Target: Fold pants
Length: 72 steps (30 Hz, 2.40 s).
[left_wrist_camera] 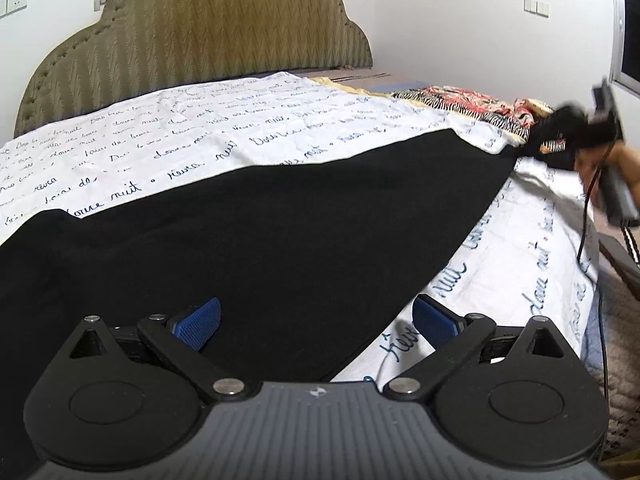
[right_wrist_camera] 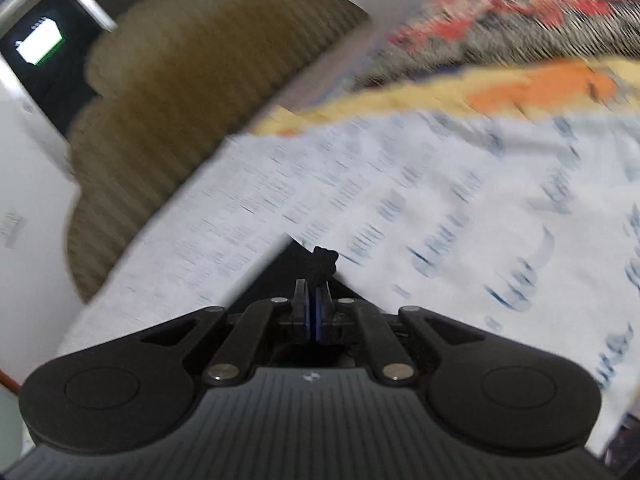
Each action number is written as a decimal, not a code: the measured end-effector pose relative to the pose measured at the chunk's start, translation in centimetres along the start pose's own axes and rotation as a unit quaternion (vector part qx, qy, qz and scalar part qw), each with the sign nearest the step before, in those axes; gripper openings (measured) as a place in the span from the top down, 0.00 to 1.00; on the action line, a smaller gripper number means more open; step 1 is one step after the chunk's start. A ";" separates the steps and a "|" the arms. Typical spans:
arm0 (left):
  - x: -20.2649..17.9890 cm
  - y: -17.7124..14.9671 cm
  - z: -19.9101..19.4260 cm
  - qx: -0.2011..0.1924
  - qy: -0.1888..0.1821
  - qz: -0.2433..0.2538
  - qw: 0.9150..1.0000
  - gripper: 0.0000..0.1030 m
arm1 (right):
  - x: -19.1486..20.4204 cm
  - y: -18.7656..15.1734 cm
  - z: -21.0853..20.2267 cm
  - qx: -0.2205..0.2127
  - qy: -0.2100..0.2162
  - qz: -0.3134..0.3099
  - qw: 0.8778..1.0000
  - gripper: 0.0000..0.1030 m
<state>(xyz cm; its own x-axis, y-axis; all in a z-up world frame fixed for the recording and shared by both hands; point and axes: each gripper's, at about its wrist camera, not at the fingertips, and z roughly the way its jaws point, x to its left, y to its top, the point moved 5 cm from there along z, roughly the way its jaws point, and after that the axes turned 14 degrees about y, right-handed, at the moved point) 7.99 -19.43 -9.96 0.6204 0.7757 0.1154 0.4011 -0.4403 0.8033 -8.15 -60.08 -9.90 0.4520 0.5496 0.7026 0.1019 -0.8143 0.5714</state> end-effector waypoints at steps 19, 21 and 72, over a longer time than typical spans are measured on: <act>2.1 1.1 -3.0 -0.031 0.061 0.017 0.998 0.00 | 5.8 0.6 6.2 0.048 -0.049 -0.248 0.966 0.78; 2.4 1.2 -3.0 -0.034 0.068 0.019 0.997 0.00 | 7.5 1.1 8.7 0.076 -0.053 -0.309 0.947 0.58; 25.3 -8.3 -9.5 0.041 0.280 -0.159 0.946 0.00 | 38.1 -30.1 25.4 0.336 0.249 -0.435 0.798 0.86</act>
<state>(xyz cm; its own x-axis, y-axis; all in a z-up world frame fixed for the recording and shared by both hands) 13.99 8.10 -8.17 0.0148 0.9825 0.1855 0.5734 -0.1603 0.8034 28.52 -19.33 -11.08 -0.4396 0.8307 0.3416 0.7121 0.0905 0.6962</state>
